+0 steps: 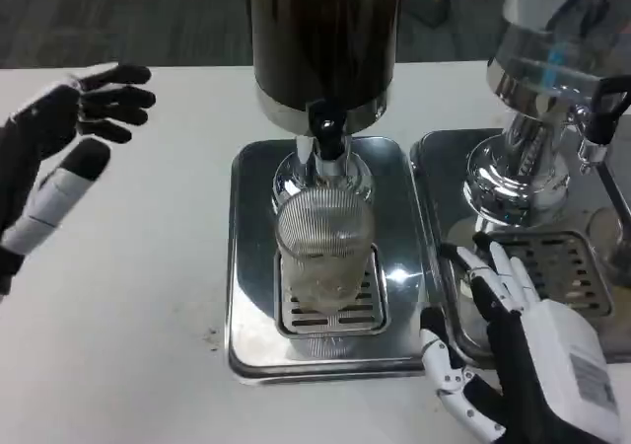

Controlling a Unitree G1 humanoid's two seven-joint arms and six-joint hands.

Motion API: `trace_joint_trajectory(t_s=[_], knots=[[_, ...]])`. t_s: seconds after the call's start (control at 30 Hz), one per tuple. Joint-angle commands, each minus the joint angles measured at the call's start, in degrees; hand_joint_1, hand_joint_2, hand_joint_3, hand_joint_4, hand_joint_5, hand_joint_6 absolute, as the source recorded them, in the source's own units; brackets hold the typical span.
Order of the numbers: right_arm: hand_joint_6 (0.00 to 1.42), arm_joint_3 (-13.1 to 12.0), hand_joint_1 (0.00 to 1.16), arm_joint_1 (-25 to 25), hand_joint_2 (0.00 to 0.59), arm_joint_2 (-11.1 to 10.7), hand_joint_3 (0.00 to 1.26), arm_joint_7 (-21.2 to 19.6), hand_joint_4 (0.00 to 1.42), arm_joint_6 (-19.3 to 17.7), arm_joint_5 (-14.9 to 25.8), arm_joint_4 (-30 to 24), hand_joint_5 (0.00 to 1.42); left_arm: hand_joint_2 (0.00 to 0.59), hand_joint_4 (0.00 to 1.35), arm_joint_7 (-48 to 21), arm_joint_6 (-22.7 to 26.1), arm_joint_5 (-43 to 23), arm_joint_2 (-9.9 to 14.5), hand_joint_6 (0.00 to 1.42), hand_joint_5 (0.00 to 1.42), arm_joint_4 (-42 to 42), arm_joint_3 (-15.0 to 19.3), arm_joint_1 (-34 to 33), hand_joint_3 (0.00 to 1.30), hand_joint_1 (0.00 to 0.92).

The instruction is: Grasp the cup under the faucet to collect the drink, then remove the cup.

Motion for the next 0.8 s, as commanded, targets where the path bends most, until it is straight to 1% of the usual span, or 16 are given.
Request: trace_joint_trajectory(t_s=[0.03, 0.13, 0.17, 0.27, 0.4, 0.57, 0.73, 0.8], knots=[[0.18, 0.22, 0.33, -0.57, 0.506, 0.55, 0.18, -0.49, 0.03, 0.13, 0.06, 0.83, 0.03, 0.095, 0.37, -21.10, 11.06, -18.11, 0.43, 0.48, 0.39, -2.32, 2.97, -4.82, 0.36, 0.000], [0.18, 0.19, 0.34, -0.92, 0.507, 0.63, 0.20, -0.58, 0.03, 0.20, 0.20, 1.15, 0.03, 0.094, 0.31, -31.38, 19.88, -24.77, 0.43, 0.42, 0.33, -3.20, 5.10, -7.18, 0.32, 0.000], [0.19, 0.16, 0.35, -1.00, 0.507, 0.64, 0.20, -0.59, 0.03, 0.22, 0.25, 1.24, 0.03, 0.095, 0.29, -33.69, 22.17, -25.63, 0.35, 0.40, 0.32, -3.41, 5.89, -7.73, 0.32, 0.000], [0.19, 0.21, 0.35, -1.21, 0.503, 0.77, 0.20, -0.64, 0.04, 0.30, 0.29, 1.61, 0.04, 0.084, 0.23, -40.72, 31.95, -29.04, 0.56, 0.33, 0.27, -4.15, 7.61, -10.05, 0.29, 0.000], [0.19, 0.13, 0.35, -1.41, 0.500, 1.06, 0.20, -0.93, 0.04, 0.33, 0.37, 2.14, 0.04, 0.085, 0.16, -47.15, 42.36, -30.77, 0.54, 0.27, 0.20, -4.28, 8.75, -12.50, 0.26, 0.000], [0.20, 0.02, 0.35, -1.46, 0.498, 1.49, 0.20, -1.44, 0.04, 0.23, 0.65, 2.99, 0.04, 0.079, 0.12, -51.46, 50.20, -30.54, -0.18, 0.23, 0.16, -4.16, 9.46, -14.57, 0.23, 0.000], [0.20, 0.05, 0.36, -1.70, 0.497, 2.09, 0.20, -2.04, 0.05, 0.21, 0.89, 4.01, 0.04, 0.078, 0.09, -53.39, 55.40, -29.72, -1.50, 0.20, 0.13, -4.29, 9.01, -16.24, 0.21, 0.000], [0.20, 0.16, 0.36, -1.75, 0.500, 2.27, 0.20, -2.27, 0.05, 0.17, 0.91, 4.37, 0.04, 0.078, 0.09, -53.75, 56.68, -29.14, -2.35, 0.19, 0.13, -4.35, 8.82, -16.74, 0.20, 0.000]])
